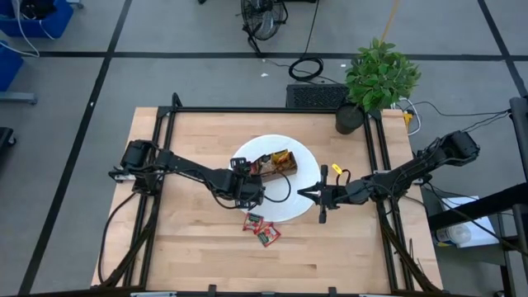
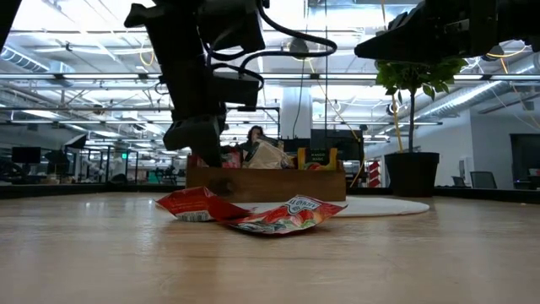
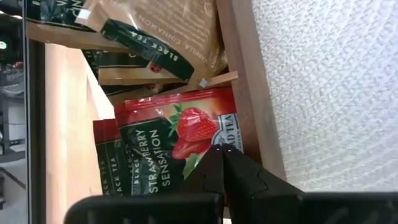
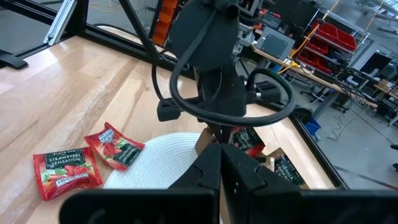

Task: Pick & Place Tea
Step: Put the red tea bag into the left section of the wooden organizer

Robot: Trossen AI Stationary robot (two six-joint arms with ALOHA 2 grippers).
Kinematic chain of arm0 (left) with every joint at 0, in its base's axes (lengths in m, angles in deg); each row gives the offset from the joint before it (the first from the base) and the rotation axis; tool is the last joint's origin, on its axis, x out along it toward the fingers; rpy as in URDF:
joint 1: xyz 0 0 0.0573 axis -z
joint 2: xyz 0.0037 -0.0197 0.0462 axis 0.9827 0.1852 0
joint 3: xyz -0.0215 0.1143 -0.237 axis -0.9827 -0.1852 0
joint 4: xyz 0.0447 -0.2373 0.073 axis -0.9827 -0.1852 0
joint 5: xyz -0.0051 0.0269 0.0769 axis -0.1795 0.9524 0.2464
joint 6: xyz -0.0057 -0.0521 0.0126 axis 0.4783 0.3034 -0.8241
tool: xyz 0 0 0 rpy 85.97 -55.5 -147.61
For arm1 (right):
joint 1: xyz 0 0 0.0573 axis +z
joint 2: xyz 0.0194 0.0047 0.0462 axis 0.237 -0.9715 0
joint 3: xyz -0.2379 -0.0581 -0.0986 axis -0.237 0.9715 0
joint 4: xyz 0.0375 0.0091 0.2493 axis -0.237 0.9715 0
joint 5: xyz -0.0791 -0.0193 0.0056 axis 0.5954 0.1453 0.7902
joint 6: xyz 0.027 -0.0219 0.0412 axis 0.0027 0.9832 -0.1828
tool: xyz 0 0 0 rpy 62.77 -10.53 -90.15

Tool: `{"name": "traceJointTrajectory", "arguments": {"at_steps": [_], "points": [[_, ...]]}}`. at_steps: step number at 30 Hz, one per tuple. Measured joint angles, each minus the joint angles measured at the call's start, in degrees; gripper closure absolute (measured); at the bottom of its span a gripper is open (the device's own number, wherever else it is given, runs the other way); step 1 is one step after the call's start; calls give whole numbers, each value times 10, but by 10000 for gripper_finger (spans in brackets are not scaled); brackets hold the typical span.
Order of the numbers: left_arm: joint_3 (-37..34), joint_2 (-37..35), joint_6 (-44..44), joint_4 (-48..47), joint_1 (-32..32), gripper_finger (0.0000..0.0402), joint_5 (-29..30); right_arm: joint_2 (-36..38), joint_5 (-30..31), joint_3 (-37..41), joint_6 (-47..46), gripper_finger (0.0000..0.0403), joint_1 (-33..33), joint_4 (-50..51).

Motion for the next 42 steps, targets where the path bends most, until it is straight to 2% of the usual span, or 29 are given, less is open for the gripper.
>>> {"name": "traceJointTrajectory", "arguments": {"at_steps": [6, 12, 17, 22, 29, 32, 35, 39, 42], "points": [[0, 0, -4, -5, 5, 378, 4, 0, 0, 0, -3, 403, 0, 0], [46, -6, 32, -91, 19, 360, 0, 0, 0, 0, -4, 403, 0, 0], [83, -5, 53, -92, 52, 350, -92, 0, 0, 0, -3, 403, 0, 0], [100, 0, 82, -86, 109, 279, -156, 0, 0, 0, 0, 403, 0, 0], [102, 5, 215, -61, 183, 153, -209, 0, 0, 0, 5, 403, 0, 2], [111, 24, 219, -22, 227, 136, -188, 0, 0, 0, 3, 403, 0, 1], [144, 60, 207, -40, 255, 148, -141, 0, 1, 0, -5, 403, 0, 0], [171, 116, 155, -81, 263, 172, -72, 0, 1, 0, -7, 403, 0, -6], [175, 147, 138, -91, 259, 177, -57, 0, 1, 0, -7, 403, 0, -7]]}}
